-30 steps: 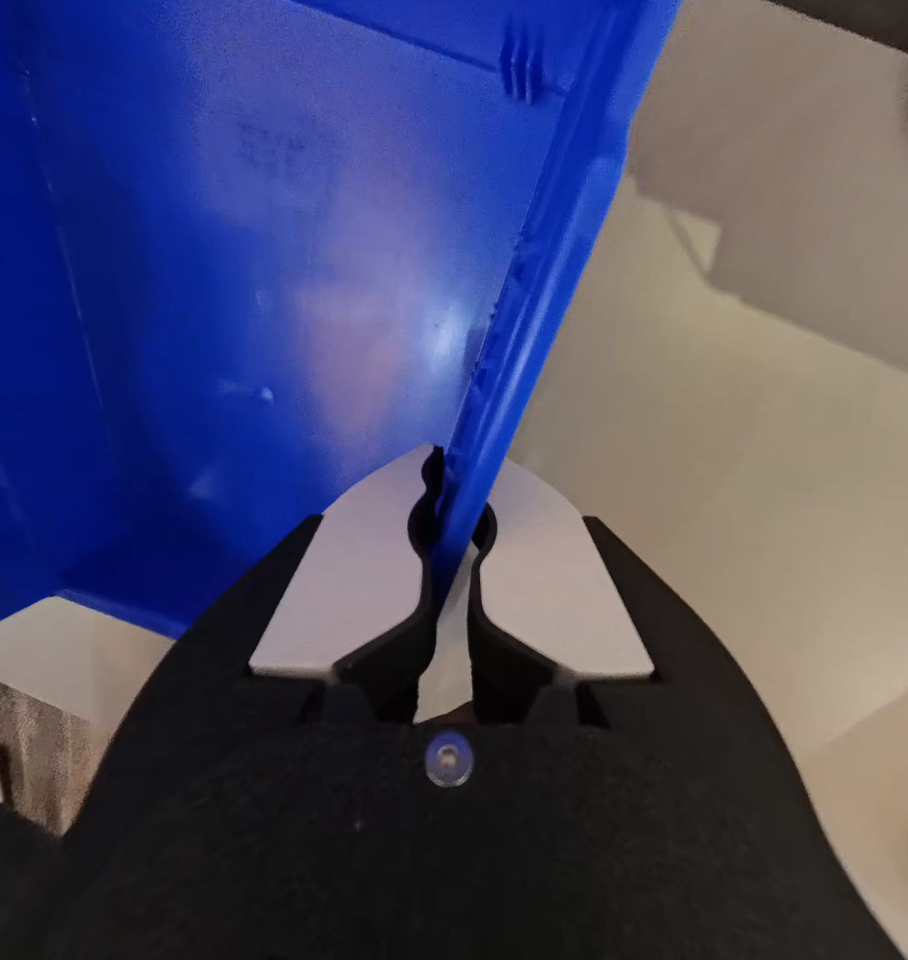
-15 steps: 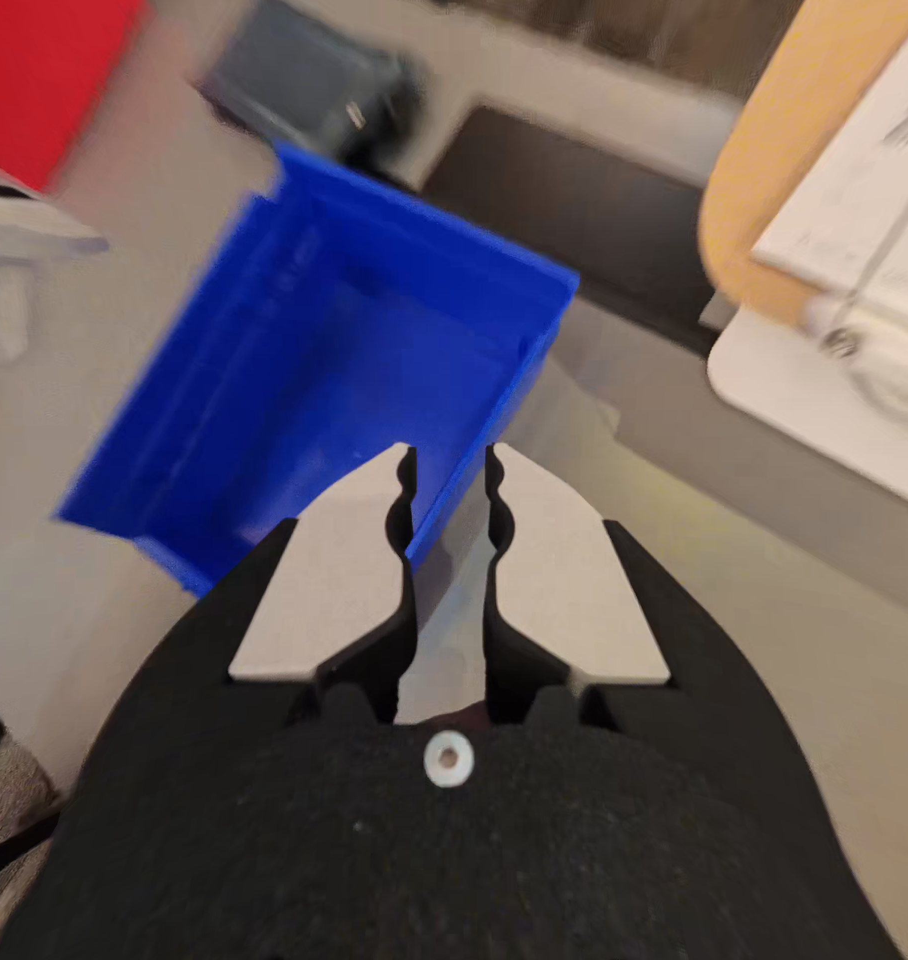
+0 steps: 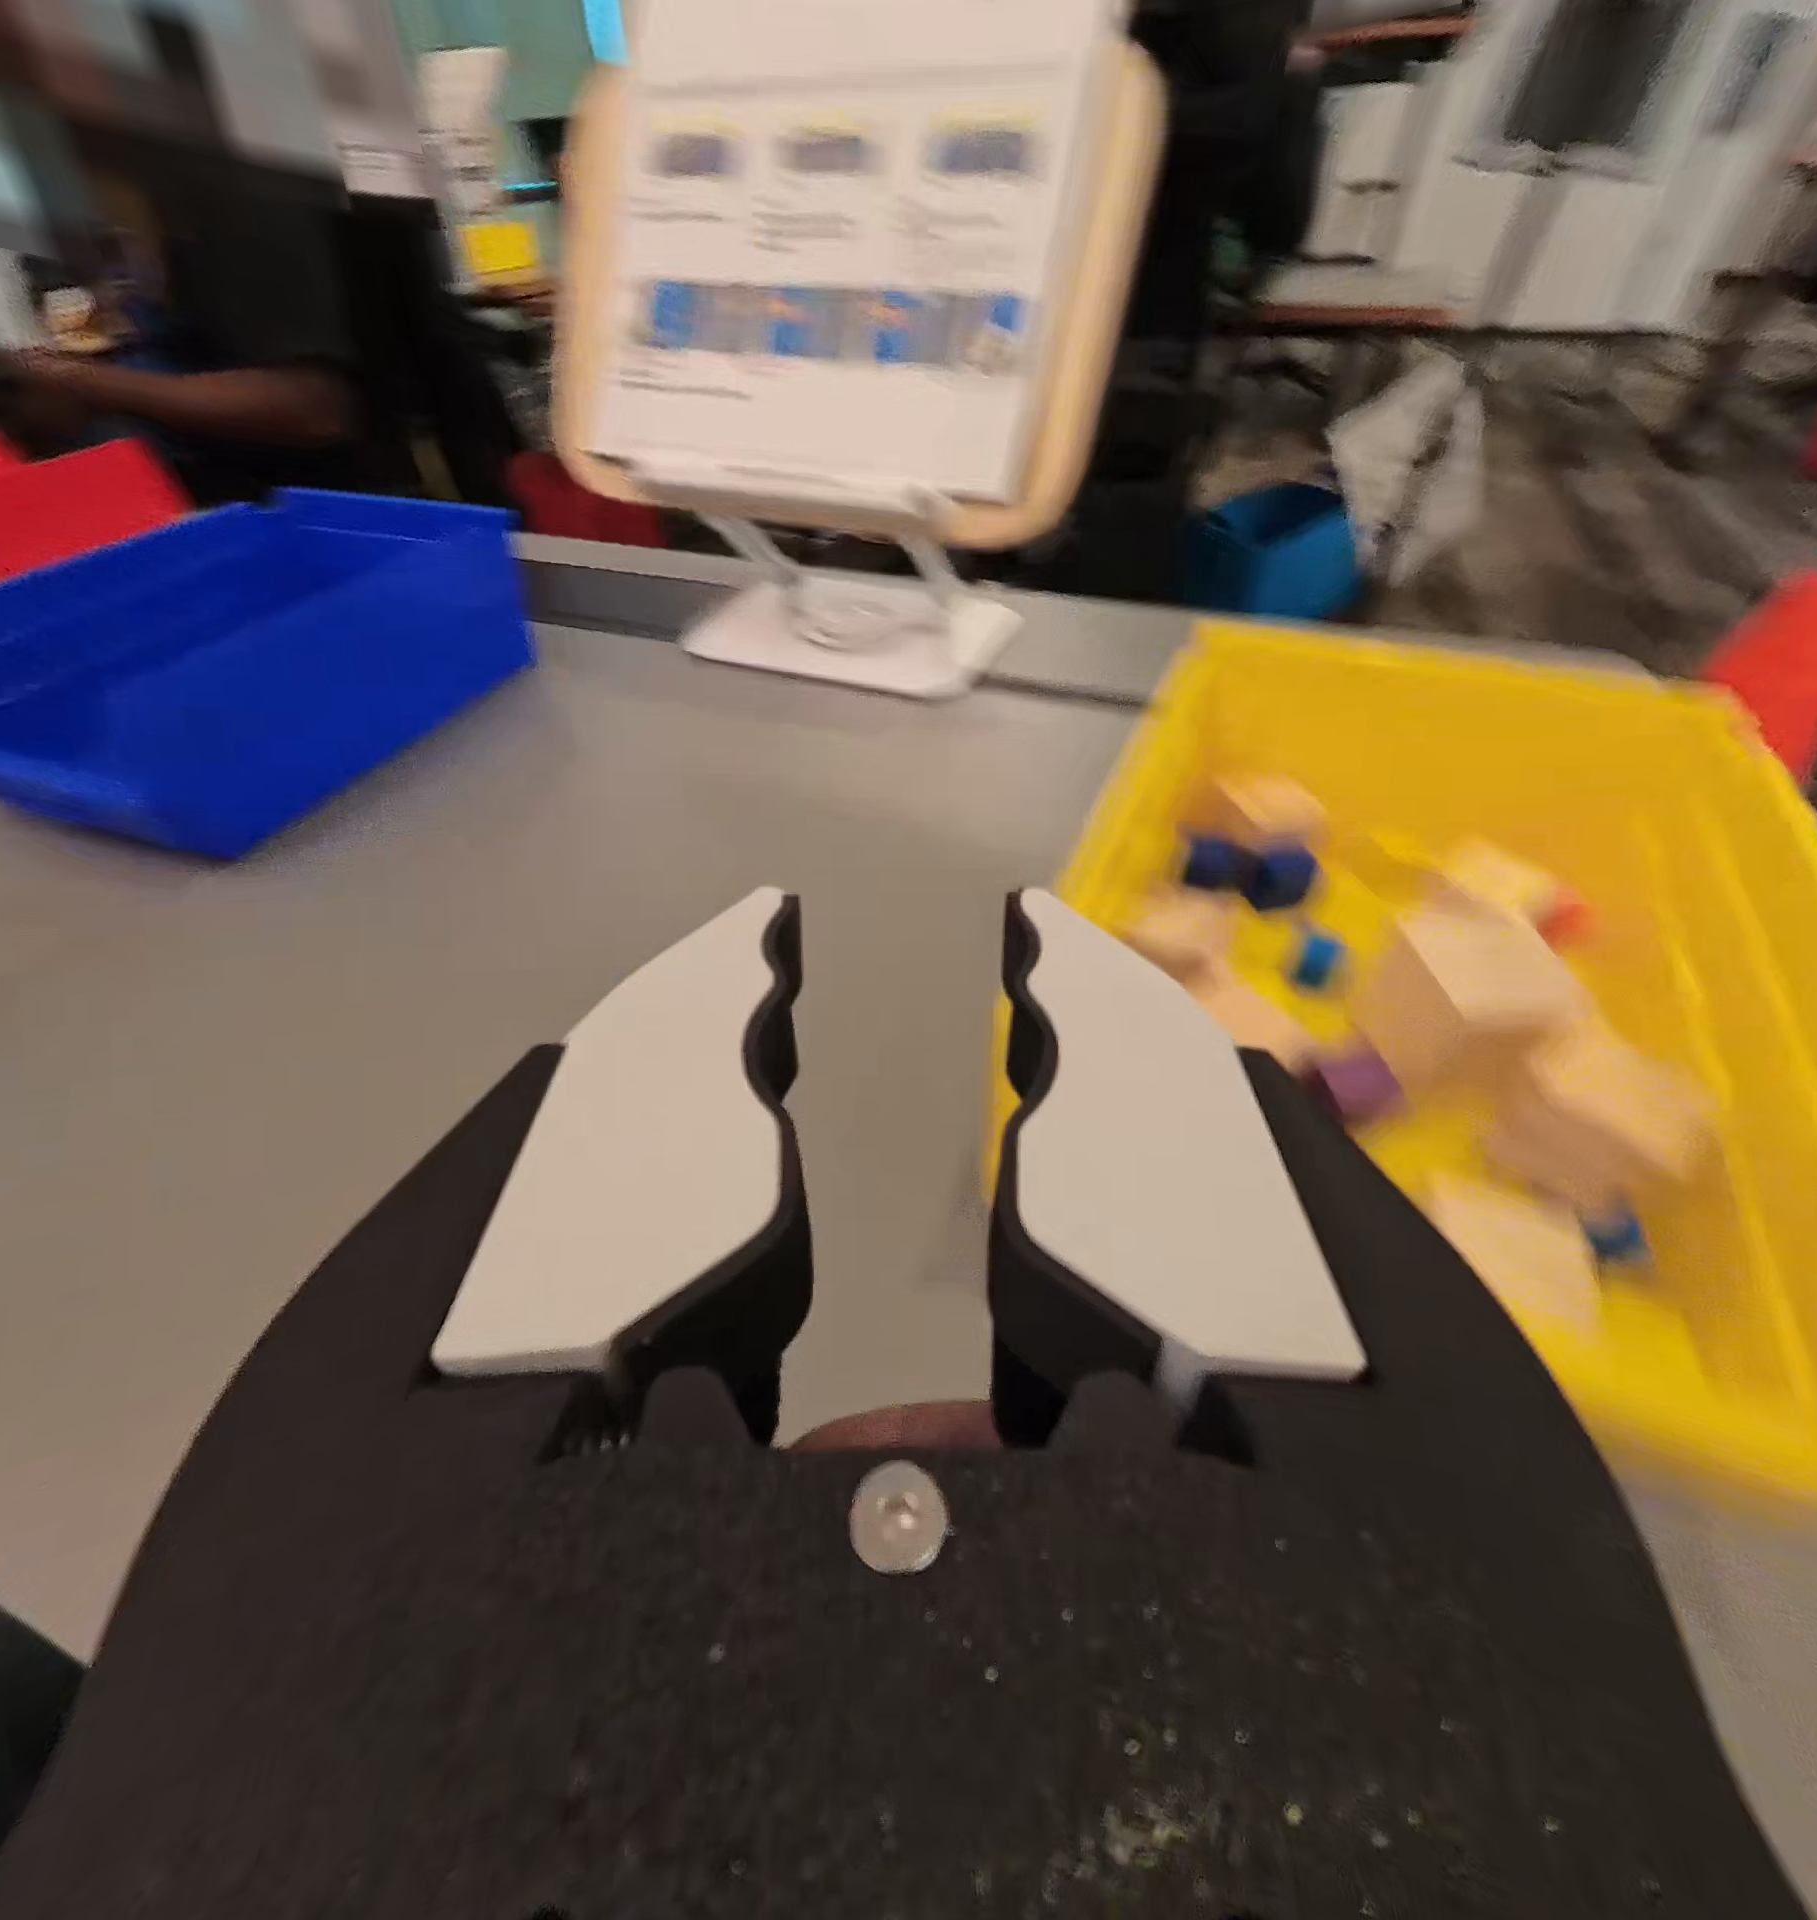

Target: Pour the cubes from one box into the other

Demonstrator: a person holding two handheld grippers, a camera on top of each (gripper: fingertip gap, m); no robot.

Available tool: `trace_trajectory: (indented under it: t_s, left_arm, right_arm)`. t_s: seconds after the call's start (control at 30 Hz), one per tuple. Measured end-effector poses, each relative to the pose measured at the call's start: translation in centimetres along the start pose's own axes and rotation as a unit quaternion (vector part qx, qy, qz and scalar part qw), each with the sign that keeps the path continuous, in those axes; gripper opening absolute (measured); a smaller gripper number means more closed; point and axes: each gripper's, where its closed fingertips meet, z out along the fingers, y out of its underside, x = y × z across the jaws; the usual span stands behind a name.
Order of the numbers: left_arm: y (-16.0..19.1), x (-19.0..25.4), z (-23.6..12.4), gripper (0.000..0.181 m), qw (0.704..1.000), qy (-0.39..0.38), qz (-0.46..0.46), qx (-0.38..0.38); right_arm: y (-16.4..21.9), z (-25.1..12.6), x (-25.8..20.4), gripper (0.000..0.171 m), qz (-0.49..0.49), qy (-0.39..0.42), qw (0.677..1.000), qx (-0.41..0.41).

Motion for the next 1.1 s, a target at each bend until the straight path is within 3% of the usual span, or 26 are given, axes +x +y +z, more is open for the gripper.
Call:
trace_trajectory:
  t_s: [0.07, 0.1, 0.17, 0.23, 0.3, 0.4, 0.5, 0.93, 1.0, 1.1]
  left_arm:
    - [4.9, -1.4, 0.6, 0.035, 0.999, -0.046, 0.004, -0.019]
    - [5.5, -1.2, 0.9, 0.035, 0.999, -0.038, -0.003, -0.036]
    - [3.8, -0.8, 1.0, 0.039, 0.999, -0.013, -0.043, 0.0]
    - [2.8, -1.1, 1.3, 0.039, 0.998, -0.009, -0.05, 0.024]
    - [3.3, -1.8, 1.4, 0.039, 0.999, -0.028, -0.022, 0.015]
    - [4.1, -2.8, 0.9, 0.038, 0.998, -0.058, 0.021, 0.009]
    - [3.8, -2.5, 0.6, 0.036, 0.999, -0.046, 0.009, 0.016]
    - [4.6, -1.8, 2.0, 0.036, 0.999, -0.042, 0.032, -0.007]
    - [4.7, -0.1, 2.0, 0.038, 0.998, -0.03, 0.054, -0.015]
    - [5.7, 9.1, 2.7, 0.04, 0.992, 0.091, 0.077, -0.048]
  right_arm:
    - [4.8, -3.8, 4.0, 0.038, 0.042, 0.064, 0.997, -0.01]
    - [6.5, -5.2, 5.7, 0.035, 0.044, 0.091, 0.995, -0.003]
    - [8.3, -6.2, 8.3, 0.031, 0.053, 0.122, 0.991, -0.002]
    - [9.6, -6.2, 9.8, 0.038, 0.105, 0.127, 0.985, -0.043]
    - [9.1, -5.8, 9.3, 0.04, 0.14, 0.099, 0.985, -0.036]
    - [9.3, -5.8, 9.7, 0.039, 0.104, 0.134, 0.985, -0.033]
    - [9.5, -5.8, 9.7, 0.038, 0.065, 0.153, 0.985, -0.035]
    - [9.9, -5.0, 10.3, 0.038, 0.064, 0.141, 0.987, -0.042]
    - [9.4, -5.3, 10.9, 0.038, 0.057, 0.147, 0.987, -0.031]
    - [7.9, -6.5, 14.5, 0.037, 0.028, 0.207, 0.978, -0.015]
